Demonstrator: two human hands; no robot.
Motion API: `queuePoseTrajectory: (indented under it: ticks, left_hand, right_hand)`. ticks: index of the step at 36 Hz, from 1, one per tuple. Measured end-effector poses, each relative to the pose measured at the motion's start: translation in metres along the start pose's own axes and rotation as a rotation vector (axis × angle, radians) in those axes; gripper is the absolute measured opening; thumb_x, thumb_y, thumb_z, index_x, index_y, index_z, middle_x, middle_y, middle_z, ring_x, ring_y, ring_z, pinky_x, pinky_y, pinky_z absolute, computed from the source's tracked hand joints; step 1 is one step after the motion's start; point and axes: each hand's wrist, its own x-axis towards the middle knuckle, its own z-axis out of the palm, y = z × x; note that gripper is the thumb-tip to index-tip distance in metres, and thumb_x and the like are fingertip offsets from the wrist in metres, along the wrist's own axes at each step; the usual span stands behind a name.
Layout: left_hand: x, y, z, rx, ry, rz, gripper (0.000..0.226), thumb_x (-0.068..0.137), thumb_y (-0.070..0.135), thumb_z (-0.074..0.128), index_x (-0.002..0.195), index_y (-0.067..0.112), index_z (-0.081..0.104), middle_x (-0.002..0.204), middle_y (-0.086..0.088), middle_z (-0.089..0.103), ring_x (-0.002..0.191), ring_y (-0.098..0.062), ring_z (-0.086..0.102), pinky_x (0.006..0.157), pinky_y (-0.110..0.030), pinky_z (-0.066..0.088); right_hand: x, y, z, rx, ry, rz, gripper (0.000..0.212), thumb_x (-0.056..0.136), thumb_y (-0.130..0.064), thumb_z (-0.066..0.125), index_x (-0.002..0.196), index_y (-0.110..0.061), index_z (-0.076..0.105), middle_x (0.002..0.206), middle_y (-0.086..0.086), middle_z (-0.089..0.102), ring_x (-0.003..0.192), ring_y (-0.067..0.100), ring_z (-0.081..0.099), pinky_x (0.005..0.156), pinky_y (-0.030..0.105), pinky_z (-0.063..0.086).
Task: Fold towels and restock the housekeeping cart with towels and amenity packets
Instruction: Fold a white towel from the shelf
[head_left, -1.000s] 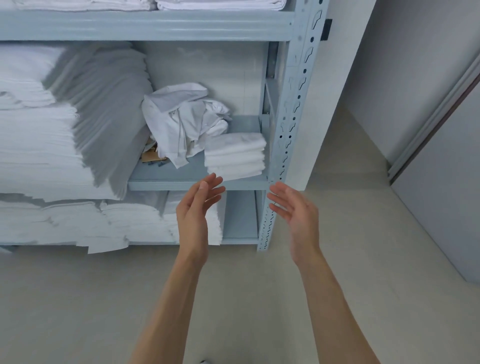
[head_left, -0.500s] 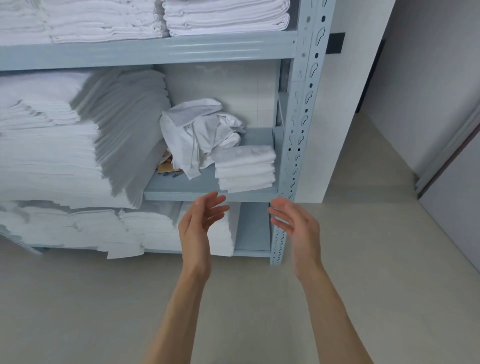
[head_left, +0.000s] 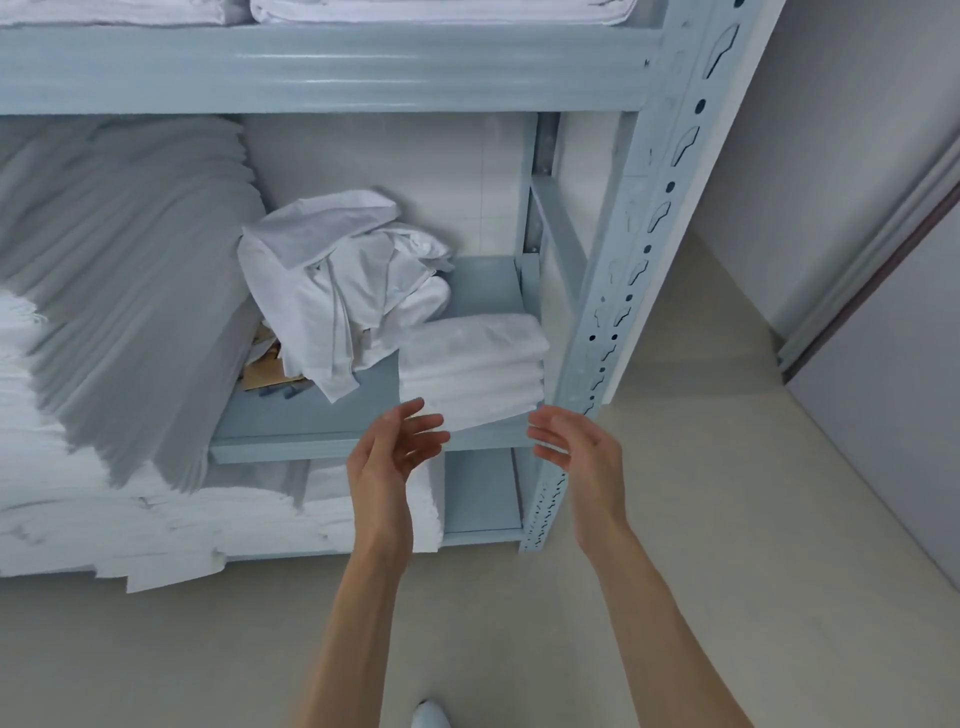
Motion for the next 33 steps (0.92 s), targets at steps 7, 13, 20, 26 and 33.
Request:
queuePoseTrajectory:
  ticks: [7,13,20,26,33]
  left_hand:
    - [0.088,-0.002,-0.009,-0.037,0.037,-0.13,0.034,0.103,0.03,0.048,0.113,0.006,0.07,0.105,-0.015,0.074,0.094,-0.032,0.072,0.084,-0.039,0.056]
    - [0.141,-0.027,0.0,0.032,0.1,-0.215,0.024,0.1,0.021,0.056,0.112,0.007,0.07,0.108,-0.012,0.073,0.098,-0.029,0.072,0.083,-0.039,0.057]
    - [0.188,-0.064,0.032,0.053,0.196,-0.296,0.016,0.098,0.014,0.058,0.106,0.005,0.069,0.101,-0.012,0.072,0.093,-0.029,0.07,0.082,-0.038,0.057]
    - [0.228,-0.08,0.044,0.105,0.344,-0.324,0.01,0.095,0.015,0.065,0.098,0.006,0.069,0.091,-0.011,0.069,0.088,-0.027,0.066,0.083,-0.039,0.057]
    - [0.253,-0.096,0.041,0.41,0.499,-0.304,0.039,0.088,0.03,0.075,0.12,0.009,0.066,0.115,-0.007,0.068,0.104,-0.024,0.06,0.091,-0.034,0.047]
  right_hand:
    - [0.062,0.011,0.042,-0.124,0.093,0.036,0.034,0.095,-0.023,0.064,0.129,-0.022,0.059,0.127,-0.008,0.061,0.121,0.012,0.057,0.107,0.035,0.045]
    - [0.12,0.01,0.05,-0.242,0.103,0.069,0.054,0.095,-0.033,0.064,0.145,-0.023,0.043,0.145,-0.007,0.048,0.132,0.014,0.046,0.113,0.039,0.037]
    - [0.209,0.019,0.059,-0.337,0.057,0.076,0.073,0.095,-0.043,0.061,0.155,-0.018,0.027,0.158,-0.001,0.03,0.144,0.015,0.03,0.118,0.037,0.027]
    - [0.267,0.028,0.065,-0.524,0.075,0.097,0.073,0.095,-0.045,0.058,0.153,-0.013,0.028,0.156,0.009,0.032,0.143,0.029,0.032,0.116,0.048,0.03]
    - [0.297,0.054,0.056,-0.567,0.058,0.312,0.058,0.094,-0.035,0.059,0.141,-0.005,0.046,0.135,0.014,0.057,0.117,0.033,0.055,0.092,0.034,0.043]
